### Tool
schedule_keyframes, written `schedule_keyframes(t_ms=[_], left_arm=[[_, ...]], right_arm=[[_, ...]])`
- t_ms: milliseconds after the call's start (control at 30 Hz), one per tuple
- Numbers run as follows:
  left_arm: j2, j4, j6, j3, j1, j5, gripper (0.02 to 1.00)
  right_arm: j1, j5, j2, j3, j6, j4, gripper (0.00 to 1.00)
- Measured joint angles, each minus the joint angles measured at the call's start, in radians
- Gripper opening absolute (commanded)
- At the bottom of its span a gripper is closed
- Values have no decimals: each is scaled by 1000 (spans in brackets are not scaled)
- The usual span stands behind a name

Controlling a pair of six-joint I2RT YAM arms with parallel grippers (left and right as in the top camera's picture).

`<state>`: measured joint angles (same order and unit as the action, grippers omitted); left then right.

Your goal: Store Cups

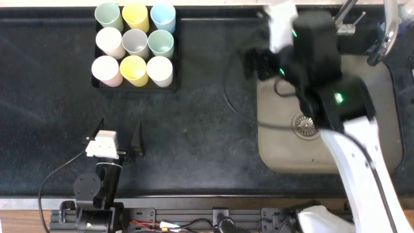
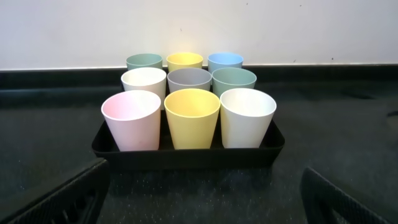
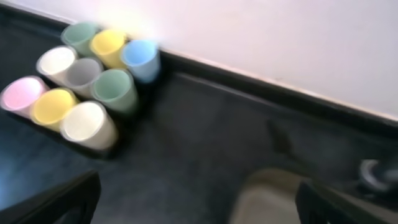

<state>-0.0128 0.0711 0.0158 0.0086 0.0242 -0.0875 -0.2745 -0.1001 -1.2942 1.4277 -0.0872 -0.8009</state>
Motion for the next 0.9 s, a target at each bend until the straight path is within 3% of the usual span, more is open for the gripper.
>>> schedule_keyframes(t_ms=[367,900], left_arm=[[0,0,0,0,0,0,1000],[0,0,0,0,0,0,1000]], right_arm=[[128,11,454,-574,-13,300,996],[135,11,750,-1028,42,717,996]])
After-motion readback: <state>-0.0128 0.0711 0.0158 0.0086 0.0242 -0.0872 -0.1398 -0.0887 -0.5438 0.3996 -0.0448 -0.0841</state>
